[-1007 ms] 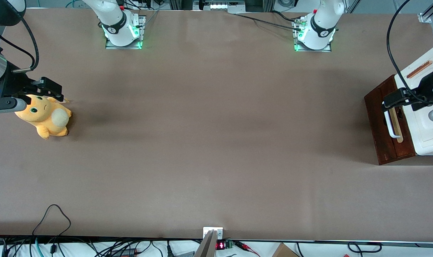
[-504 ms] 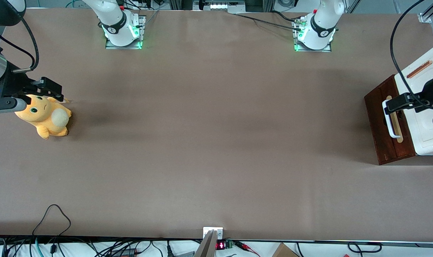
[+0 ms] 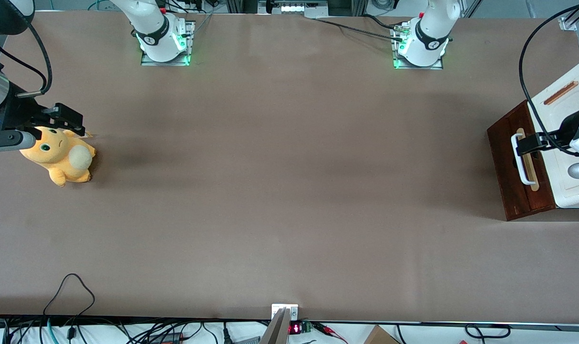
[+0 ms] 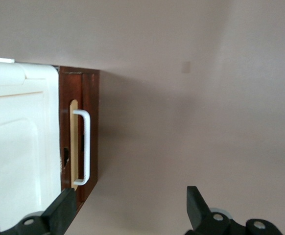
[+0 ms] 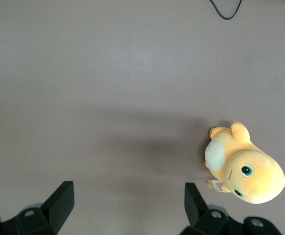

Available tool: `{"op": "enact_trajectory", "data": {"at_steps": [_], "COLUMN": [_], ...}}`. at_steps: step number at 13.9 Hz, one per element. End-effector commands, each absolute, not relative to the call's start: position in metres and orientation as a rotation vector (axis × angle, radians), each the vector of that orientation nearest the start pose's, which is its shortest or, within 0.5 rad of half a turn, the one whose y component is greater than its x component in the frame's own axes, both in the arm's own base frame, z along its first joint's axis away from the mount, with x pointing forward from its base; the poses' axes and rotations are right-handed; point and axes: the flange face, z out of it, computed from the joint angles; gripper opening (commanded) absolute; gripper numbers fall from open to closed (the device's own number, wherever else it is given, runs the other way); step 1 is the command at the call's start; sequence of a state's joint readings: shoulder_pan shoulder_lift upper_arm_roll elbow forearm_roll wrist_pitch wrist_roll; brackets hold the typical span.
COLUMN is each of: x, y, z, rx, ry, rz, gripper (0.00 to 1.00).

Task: Open lower drawer with left arm only
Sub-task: 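Swing the left gripper down in front of the drawer's white handle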

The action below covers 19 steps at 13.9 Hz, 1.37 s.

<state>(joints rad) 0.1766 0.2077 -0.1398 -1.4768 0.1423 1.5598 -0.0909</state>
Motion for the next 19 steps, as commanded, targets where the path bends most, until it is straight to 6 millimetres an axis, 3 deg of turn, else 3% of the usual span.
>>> {"op": "enact_trajectory", "data": {"at_steps": [1, 2, 6, 9, 13, 16, 19], "x": [0.604, 0.602, 0.596, 0.58, 0.574, 0.568, 0.562], "y": [0.029, 0.018, 0.022, 0.016, 0.024, 0.021, 0.013], "z": [0.519, 0.505, 0.466, 0.4, 0.337, 0.301, 0.279], "rx": [-2.857, -2.796, -2.68, -2.457, -2.296, -2.193, -2.046], "ry": [-0.106, -0.057, -0.071, -0.043, -0.03, -0.02, 0.03], "rz": [0.241, 0.253, 0.305, 0.385, 0.449, 0.443, 0.456], "gripper": [1.0, 1.0, 1.0, 1.0, 1.0, 1.0, 1.0]}}
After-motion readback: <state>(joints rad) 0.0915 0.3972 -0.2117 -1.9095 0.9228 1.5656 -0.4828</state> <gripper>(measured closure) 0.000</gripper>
